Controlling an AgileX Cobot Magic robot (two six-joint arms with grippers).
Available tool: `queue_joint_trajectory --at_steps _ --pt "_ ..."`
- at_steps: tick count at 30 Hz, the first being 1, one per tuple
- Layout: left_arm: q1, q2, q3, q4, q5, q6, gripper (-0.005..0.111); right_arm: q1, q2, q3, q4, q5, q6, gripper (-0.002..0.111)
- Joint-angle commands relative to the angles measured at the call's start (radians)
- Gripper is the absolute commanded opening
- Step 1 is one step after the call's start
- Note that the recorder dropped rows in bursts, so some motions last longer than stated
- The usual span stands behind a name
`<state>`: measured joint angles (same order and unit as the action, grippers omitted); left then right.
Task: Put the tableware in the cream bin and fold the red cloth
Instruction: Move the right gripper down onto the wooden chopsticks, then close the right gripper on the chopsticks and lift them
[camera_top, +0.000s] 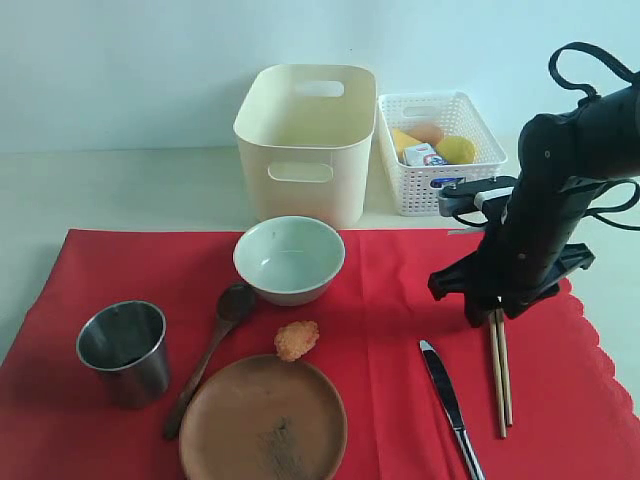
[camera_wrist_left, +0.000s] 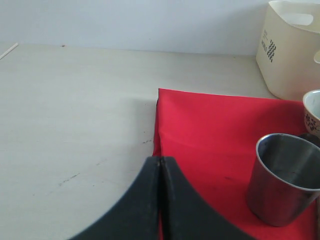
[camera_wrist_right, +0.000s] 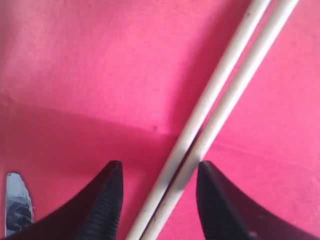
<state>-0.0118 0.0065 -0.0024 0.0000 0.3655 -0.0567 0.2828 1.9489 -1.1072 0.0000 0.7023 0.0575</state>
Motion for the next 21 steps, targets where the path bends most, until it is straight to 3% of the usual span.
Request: queue_joint_trajectory --at_steps 1,15,17,21 --pt "0.001 -0.007 0.002 -0.006 -0.011 -0.004 0.000 -0.009 0.002 -0.008 -0.011 -0.015 0.024 0.046" --pt "0.001 -0.007 0.002 -0.006 -0.011 -0.004 0.000 -0.017 0.065 -0.008 -0.008 -0.021 0.034 0.045" --pt "0.001 -0.007 0.002 -0.006 -0.011 -0.004 0.000 -0.017 0.066 -0.008 -0.028 -0.030 0.034 0.039" --pt "0.001 -0.007 0.002 -0.006 -0.011 -0.004 0.000 -0.017 0.061 -0.008 -0.091 -0.057 0.060 0.014"
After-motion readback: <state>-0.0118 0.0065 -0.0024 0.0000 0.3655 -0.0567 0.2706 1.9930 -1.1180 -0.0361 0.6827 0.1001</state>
